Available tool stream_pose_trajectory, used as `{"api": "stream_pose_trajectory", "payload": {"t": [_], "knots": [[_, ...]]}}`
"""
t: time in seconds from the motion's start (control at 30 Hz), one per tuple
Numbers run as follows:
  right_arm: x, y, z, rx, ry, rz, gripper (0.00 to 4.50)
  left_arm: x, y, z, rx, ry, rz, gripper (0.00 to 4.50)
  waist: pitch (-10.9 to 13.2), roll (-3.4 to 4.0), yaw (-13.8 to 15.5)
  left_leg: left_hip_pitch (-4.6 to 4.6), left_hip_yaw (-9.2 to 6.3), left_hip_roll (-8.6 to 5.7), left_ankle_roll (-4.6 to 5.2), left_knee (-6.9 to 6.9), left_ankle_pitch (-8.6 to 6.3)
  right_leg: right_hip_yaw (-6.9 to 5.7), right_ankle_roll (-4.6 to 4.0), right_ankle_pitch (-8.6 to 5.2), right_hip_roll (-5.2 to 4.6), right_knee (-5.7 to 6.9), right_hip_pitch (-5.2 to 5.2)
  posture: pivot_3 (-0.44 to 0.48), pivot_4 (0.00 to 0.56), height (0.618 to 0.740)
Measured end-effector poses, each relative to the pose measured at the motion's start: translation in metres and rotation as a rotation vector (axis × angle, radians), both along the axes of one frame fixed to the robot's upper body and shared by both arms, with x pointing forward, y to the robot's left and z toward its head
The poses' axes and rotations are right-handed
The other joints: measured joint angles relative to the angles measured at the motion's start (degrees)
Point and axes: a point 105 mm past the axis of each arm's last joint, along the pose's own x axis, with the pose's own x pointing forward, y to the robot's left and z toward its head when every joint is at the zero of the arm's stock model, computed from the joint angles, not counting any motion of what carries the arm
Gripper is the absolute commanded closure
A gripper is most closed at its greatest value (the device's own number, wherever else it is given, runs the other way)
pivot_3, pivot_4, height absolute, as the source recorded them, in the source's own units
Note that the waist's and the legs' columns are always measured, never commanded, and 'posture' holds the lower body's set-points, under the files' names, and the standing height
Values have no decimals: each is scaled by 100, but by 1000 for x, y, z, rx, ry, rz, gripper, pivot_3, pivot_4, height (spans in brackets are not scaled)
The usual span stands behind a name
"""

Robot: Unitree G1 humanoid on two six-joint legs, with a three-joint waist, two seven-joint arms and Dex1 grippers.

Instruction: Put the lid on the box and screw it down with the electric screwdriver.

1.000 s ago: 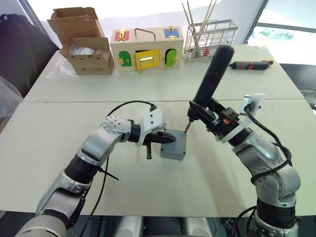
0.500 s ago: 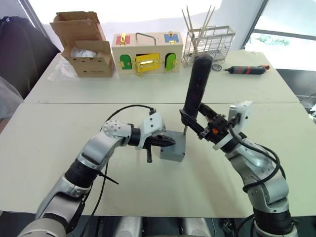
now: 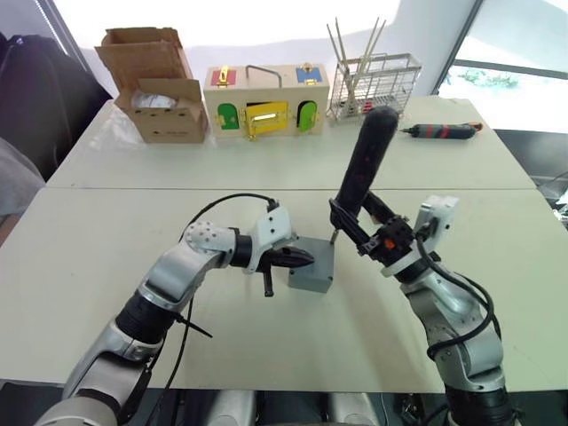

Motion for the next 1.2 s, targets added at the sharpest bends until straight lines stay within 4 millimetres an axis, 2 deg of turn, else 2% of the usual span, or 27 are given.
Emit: {"api": "stream_pose_trajectory", "payload": {"t": [0.3,1.0,1.13,1.2], "knots": [[-5,4,-2,-35,-22,-3,2611,0,0,-1,1,1,3,4500,-15,-4,0,1,0,0,1,0,-1,0,0,0,0,-4,2,0,150,731],[-3,4,-4,-59,-27,1,2611,0,0,-1,1,-3,9,4500,-18,-6,6,2,-2,2,3,0,-2,-1,-1,-1,0,-9,6,0,150,731],[-1,3,-1,-77,-32,6,2611,1,0,-1,-1,-2,10,4500,-17,-5,11,2,-3,2,3,0,-2,-1,-1,-1,0,-13,9,0,150,731],[3,2,8,-86,-27,25,2611,1,-1,-1,-15,0,22,4500,-14,-2,10,2,-3,5,4,1,-2,0,-1,-1,-2,-15,11,0,150,731]]}}
